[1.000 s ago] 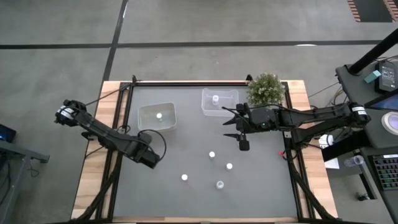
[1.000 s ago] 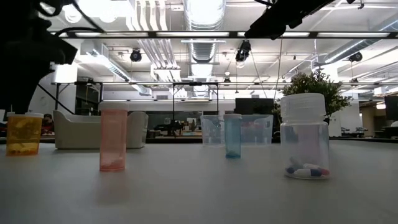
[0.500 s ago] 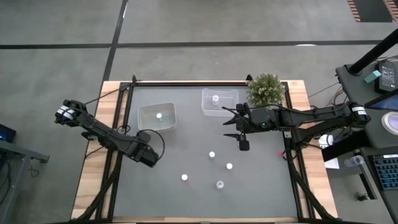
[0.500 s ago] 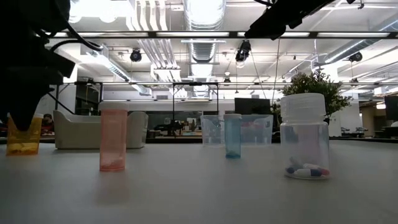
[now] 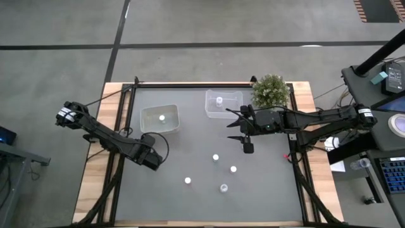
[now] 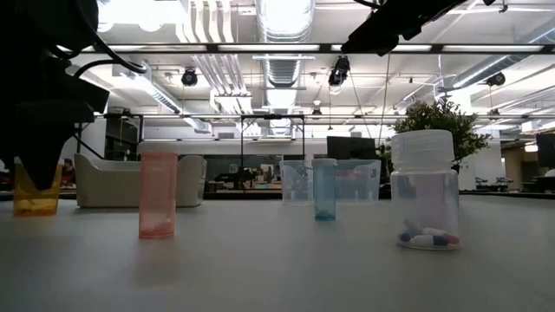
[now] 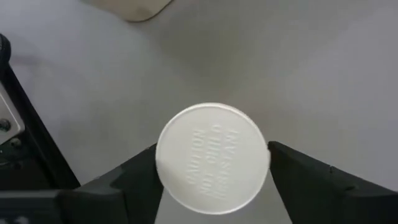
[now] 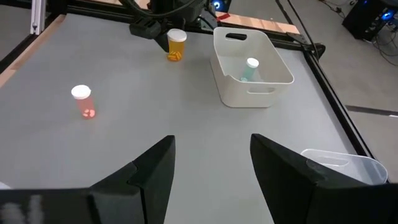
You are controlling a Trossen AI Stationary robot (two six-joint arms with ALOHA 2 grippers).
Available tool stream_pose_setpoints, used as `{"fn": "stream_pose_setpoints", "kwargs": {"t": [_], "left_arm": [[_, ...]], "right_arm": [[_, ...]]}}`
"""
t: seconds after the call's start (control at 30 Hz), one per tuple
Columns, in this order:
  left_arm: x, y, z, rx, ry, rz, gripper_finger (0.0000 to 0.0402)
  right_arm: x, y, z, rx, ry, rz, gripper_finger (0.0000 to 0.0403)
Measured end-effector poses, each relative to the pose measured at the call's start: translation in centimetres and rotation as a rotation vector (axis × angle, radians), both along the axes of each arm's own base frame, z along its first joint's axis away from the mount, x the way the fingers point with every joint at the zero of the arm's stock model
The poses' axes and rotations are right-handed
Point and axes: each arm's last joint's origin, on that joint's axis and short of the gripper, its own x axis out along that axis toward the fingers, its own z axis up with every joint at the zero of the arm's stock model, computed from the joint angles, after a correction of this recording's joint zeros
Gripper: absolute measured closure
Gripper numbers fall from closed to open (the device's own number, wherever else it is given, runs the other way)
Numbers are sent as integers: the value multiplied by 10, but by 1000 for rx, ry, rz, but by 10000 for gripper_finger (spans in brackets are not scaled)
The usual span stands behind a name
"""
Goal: Pick and place medicine bottles into bin by pill shape (circle, oval)
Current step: Put the big orange pill bottle into the transparent bin
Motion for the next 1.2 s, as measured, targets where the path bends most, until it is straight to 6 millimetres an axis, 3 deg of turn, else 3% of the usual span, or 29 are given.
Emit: {"fn": "stream_pose_setpoints", "kwargs": {"t": [0.3, 0.63, 0.97, 1.2], "left_arm": [[3, -2, 5, -10, -15, -2, 245], [20, -10, 29, -74, -89, -109, 241], [73, -12, 23, 2, -415, -243, 240], [106, 6, 5, 16, -357, -300, 240]], "right_arm": [[0, 0, 0, 11, 0, -5, 202], [-1, 0, -6, 23, 20, -13, 202], [-1, 0, -6, 43, 20, -23, 202], [-1, 0, -6, 45, 20, -24, 202]]}}
